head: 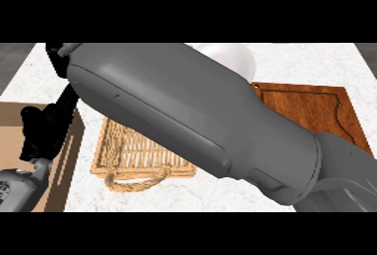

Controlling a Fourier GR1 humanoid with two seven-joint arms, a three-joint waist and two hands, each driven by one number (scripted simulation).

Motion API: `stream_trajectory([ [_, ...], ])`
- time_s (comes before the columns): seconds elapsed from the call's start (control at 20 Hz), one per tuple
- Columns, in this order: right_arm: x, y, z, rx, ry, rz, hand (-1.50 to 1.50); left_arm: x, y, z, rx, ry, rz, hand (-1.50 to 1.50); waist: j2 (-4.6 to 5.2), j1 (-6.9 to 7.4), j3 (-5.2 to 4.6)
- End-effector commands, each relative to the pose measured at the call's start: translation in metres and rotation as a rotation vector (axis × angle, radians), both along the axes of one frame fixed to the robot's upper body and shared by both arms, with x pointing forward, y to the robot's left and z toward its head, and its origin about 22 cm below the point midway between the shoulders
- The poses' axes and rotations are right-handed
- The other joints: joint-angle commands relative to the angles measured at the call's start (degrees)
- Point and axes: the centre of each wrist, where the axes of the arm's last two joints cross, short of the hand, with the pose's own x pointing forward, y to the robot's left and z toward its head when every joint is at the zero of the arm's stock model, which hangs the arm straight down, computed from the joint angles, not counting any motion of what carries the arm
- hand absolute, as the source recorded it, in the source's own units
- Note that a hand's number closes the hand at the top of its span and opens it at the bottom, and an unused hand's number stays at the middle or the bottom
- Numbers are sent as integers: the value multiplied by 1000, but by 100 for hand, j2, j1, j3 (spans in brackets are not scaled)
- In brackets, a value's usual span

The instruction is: Pick the croissant from the cutting board and place it in the basket

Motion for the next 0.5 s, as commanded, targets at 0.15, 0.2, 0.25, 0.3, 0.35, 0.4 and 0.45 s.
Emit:
stream_trajectory([
  [0.15,20,-17,-39,17,76,-1,150,-10,-4,-41,-11,103,35,0,51,-62,-154],
  [0.2,24,-21,-46,75,84,8,150,-4,-13,-36,-24,119,23,0,88,-14,-156],
  [0.25,22,-20,-43,71,137,19,150,5,-1,-34,-3,129,17,0,97,-58,-161],
  [0.3,28,-25,-57,109,175,-61,150,4,-6,-28,-1,109,10,0,112,94,-166],
  [0.35,35,-32,-65,168,171,-77,150,5,-4,-24,-20,107,9,0,126,97,-164],
  [0.4,39,-36,-65,166,190,-55,-150,-2,-14,-36,-9,106,1,0,105,17,-159],
  [0.45,40,-39,-69,203,205,-58,-150,-12,-2,-45,-8,125,24,0,89,41,-159],
])
